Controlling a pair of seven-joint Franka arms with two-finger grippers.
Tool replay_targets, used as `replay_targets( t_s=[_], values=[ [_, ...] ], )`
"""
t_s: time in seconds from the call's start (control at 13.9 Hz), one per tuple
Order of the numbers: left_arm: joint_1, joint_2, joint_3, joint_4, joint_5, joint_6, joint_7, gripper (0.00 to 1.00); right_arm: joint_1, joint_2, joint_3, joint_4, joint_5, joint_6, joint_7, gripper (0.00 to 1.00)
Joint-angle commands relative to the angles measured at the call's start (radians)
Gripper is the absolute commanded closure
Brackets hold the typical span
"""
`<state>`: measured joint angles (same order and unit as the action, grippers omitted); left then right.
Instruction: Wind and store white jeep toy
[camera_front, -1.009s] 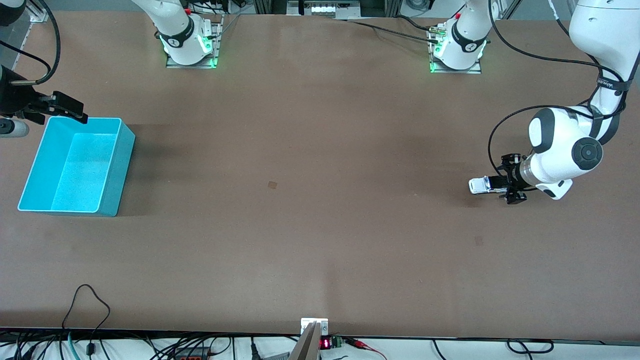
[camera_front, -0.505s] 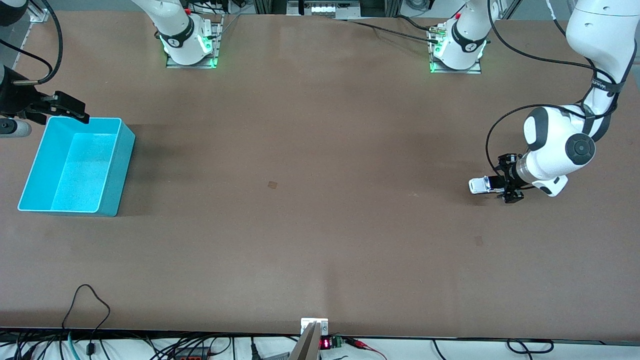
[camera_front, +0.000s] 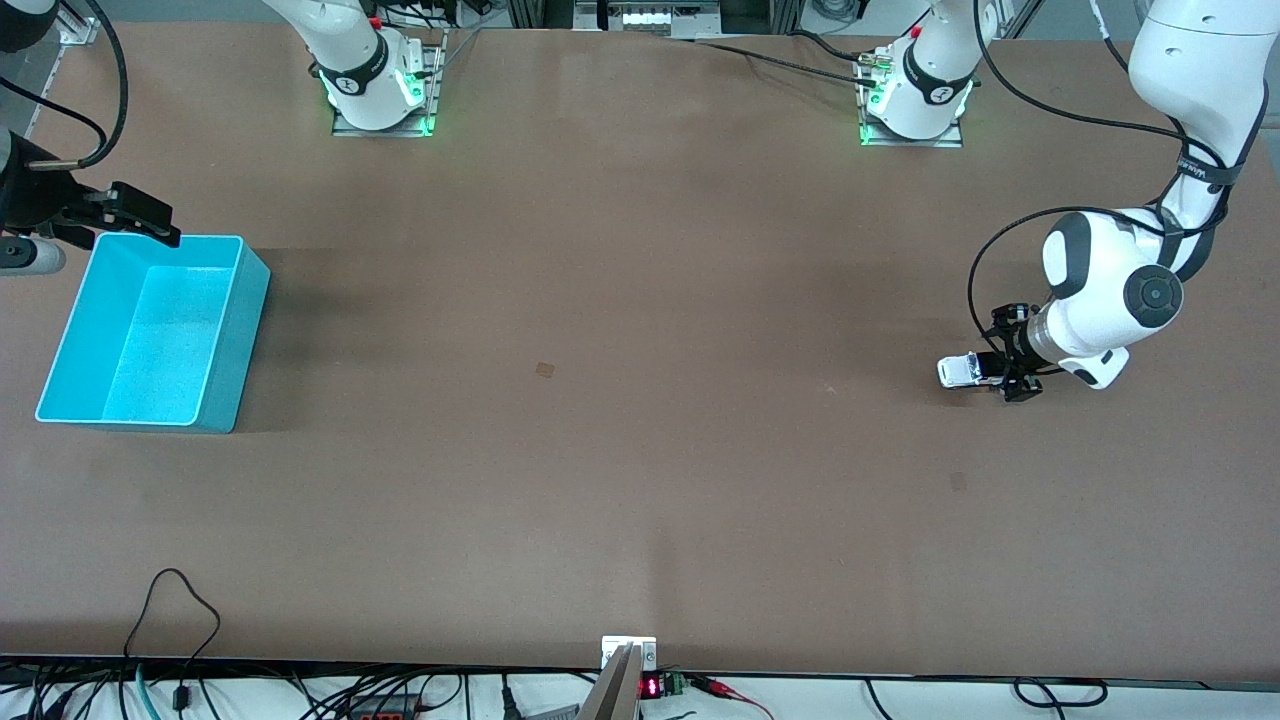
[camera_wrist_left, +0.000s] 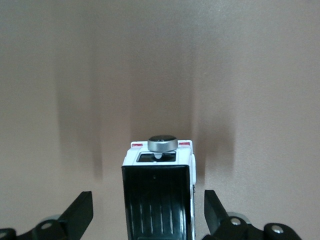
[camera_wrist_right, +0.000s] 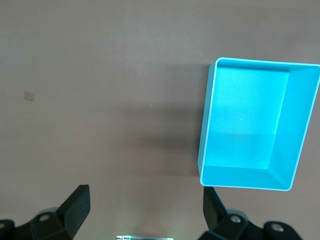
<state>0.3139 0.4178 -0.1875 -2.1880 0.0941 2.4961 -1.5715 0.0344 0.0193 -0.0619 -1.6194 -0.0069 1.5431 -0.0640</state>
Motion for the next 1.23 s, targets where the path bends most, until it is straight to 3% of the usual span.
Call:
replay_targets(
  t_s=[0.0, 0.36, 0.79, 1.15],
  values=[
    [0.008, -0.002, -0.004, -0.012, 0.033, 0.018, -0.030, 0.08, -0.001, -0.005, -0.001, 0.004, 0.001, -0.012, -0.002, 0.00],
    [0.014, -0.002, -0.004, -0.012, 0.035, 0.015, -0.030, 0.24, -0.004, -0.005, -0.007, 0.004, 0.001, -0.014, -0.004, 0.00],
    [0.022, -0.002, -0.006, -0.012, 0.035, 0.004, -0.030, 0.52, -0.005, -0.005, -0.009, 0.004, 0.001, -0.015, -0.004, 0.00],
    [0.022, -0.011, -0.006, -0.025, 0.036, 0.003, -0.013, 0.60, -0.005, -0.005, -0.009, 0.004, 0.001, -0.020, -0.002, 0.00]
  ],
)
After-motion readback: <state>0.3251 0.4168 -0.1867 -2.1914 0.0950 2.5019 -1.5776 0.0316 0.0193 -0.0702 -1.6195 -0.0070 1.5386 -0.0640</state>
